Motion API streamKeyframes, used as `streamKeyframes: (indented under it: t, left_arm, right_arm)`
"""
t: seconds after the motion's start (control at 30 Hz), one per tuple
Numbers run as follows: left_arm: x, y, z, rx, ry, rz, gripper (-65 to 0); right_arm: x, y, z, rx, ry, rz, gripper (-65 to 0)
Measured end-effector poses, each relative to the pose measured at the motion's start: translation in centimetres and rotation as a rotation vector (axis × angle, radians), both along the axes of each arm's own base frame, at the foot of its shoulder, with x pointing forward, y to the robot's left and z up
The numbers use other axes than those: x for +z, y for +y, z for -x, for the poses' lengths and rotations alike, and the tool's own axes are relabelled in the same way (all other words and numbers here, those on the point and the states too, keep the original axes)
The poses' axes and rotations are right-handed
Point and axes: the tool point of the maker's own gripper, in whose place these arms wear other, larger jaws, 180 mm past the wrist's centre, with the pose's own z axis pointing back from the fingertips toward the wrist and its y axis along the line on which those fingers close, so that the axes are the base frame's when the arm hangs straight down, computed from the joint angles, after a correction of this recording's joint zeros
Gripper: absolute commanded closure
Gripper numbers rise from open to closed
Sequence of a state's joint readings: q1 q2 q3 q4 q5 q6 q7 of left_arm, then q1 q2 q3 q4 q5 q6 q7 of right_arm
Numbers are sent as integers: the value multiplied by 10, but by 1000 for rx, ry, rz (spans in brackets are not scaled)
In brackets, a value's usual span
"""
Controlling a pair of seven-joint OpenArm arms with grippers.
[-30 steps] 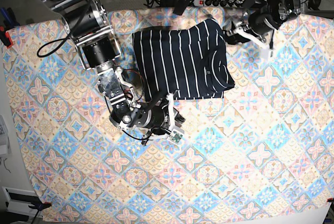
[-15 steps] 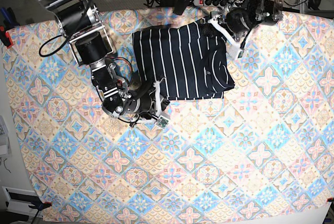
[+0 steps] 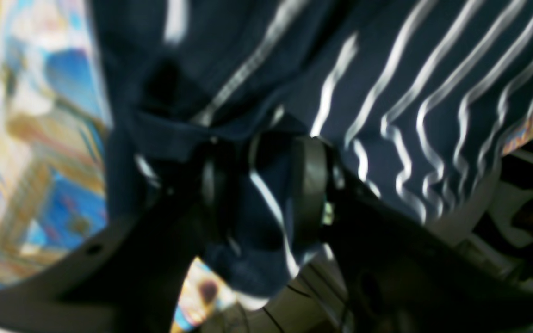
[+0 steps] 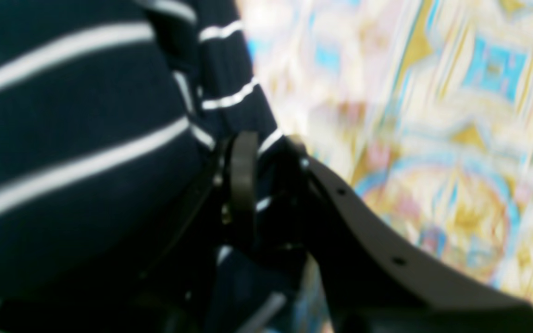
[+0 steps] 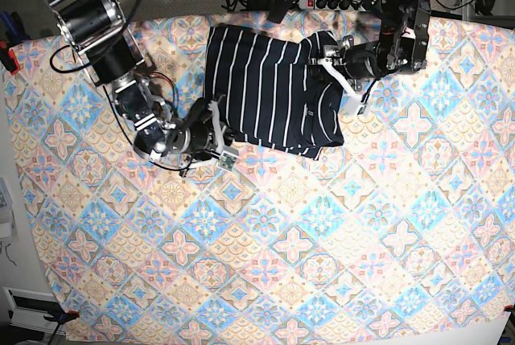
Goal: Fold the T-shirt properly
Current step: 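Drag the folded shirt with the right gripper away from the left gripper and release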
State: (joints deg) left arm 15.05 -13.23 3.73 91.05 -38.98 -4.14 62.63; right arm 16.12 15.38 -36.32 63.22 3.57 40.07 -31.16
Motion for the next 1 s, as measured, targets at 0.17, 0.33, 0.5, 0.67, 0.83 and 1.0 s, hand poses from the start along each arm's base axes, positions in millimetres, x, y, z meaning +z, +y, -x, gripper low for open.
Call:
streamKeyframes:
  t: [0.17, 0.33, 0.5, 0.67, 0.83, 1.0]
  left_arm:
    - [-1, 4, -36, 3, -57, -60, -208]
    - [-3, -2, -79, -25, -115, -74, -208]
    - [-4, -12, -112, -35, -194, -84, -208]
    - [5, -24, -141, -26, -256, -102, -208]
    - [21, -22, -152, -24, -292, -111, -208]
    - [73, 7, -176, 96, -451, -94, -208]
  right_arm:
    - [3, -28, 23, 42, -21, 78, -97]
    - [12, -64, 29, -33, -49, 104, -97]
    - [30, -85, 29, -119, -102, 87, -97]
    - [64, -84, 30, -155, -196, 33, -97]
    - [90, -55, 41, -84, -265, -7, -97]
    - [104, 12, 66, 65, -272, -125, -97]
